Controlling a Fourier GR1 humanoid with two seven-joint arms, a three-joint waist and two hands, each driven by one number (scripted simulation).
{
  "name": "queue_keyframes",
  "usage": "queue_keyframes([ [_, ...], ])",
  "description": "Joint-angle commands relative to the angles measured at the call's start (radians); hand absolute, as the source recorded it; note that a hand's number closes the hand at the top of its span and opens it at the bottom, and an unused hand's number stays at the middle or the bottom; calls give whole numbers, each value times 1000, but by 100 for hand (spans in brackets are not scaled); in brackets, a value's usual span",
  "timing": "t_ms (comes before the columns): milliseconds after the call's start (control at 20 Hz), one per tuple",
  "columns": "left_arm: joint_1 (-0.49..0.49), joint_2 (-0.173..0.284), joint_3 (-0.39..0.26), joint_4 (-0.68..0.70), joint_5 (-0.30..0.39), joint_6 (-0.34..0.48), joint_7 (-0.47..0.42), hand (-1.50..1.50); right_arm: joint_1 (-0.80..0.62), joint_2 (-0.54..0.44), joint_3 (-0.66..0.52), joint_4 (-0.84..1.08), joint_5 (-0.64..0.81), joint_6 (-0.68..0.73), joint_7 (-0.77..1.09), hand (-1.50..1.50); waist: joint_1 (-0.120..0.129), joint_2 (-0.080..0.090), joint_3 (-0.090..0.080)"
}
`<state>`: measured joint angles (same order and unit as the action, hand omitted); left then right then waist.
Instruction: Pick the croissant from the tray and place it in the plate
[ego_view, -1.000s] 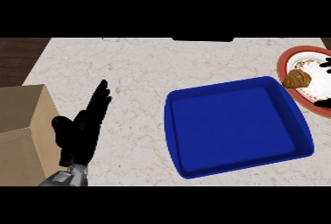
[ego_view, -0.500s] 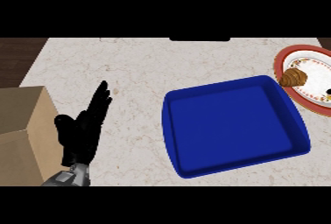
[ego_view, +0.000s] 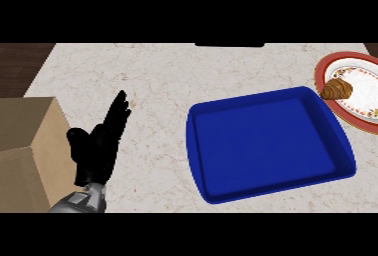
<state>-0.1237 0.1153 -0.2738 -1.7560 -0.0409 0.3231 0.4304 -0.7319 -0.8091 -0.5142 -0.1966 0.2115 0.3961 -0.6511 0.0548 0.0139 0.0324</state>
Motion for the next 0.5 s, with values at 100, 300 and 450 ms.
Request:
queue_keyframes([
  [100,80,66,66,118,15,-40,-59,0,41,10,-2,9,2,16,-91,-150,10,22,-26],
  [300,54,49,53,122,-8,-38,-51,0,16,14,8,15,19,-43,-61,-150,20,22,-25],
  [450,21,39,64,169,-21,-34,-54,0,36,28,17,27,33,-77,-69,-150,13,26,-25],
])
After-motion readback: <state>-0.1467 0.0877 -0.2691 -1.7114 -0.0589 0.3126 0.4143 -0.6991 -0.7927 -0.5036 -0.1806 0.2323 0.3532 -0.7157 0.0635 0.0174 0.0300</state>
